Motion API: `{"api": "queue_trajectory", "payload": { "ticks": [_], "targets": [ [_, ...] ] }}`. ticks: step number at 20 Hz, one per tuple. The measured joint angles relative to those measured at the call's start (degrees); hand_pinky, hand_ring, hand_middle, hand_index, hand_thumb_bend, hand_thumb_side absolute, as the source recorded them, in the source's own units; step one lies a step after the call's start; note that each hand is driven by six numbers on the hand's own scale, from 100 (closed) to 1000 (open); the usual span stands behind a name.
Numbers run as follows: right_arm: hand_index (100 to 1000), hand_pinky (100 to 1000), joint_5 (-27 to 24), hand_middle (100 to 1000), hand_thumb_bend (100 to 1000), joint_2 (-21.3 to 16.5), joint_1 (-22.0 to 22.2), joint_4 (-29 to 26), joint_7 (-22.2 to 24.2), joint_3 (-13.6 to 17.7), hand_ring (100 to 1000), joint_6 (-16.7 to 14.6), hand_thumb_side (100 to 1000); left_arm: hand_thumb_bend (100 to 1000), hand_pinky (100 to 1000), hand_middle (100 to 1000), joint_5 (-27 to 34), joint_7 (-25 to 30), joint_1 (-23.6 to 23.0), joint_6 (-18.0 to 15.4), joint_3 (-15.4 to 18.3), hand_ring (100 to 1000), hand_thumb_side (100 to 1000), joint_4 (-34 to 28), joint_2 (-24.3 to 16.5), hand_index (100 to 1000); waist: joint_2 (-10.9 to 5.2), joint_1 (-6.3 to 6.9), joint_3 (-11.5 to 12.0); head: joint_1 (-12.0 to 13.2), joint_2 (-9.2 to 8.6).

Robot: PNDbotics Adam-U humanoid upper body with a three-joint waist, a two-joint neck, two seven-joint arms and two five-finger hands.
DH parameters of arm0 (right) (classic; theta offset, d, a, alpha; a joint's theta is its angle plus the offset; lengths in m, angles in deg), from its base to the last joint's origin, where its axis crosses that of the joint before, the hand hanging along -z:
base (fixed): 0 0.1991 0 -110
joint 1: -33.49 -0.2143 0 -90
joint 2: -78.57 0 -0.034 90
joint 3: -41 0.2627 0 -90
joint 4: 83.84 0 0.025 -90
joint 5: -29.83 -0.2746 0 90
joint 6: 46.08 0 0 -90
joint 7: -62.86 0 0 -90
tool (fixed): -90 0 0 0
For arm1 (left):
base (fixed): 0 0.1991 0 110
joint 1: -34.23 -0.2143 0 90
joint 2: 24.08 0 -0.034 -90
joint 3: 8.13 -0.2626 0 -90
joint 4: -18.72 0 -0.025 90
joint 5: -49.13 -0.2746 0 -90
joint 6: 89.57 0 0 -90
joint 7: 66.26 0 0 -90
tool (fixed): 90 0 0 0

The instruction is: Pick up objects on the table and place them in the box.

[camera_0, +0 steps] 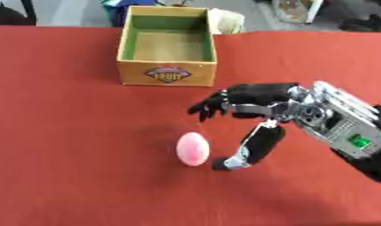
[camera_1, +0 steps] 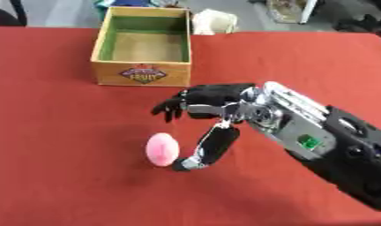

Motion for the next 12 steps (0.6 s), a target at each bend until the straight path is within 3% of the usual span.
{"api": "queue_trajectory", "payload": {
  "ticks": [12],
  "targets": [
    [916, 734, 5.0, 721, 418, 2.0, -0.5, 0.0, 1.7, -2.8, 806, 3.1, 467, 100, 486, 361, 0.2, 0.4, 0.0, -0.1, -0.1, 482, 681, 0.0, 0.0, 514, 0.26, 0.13, 0.5, -0.2, 0.01]
  ]
}}
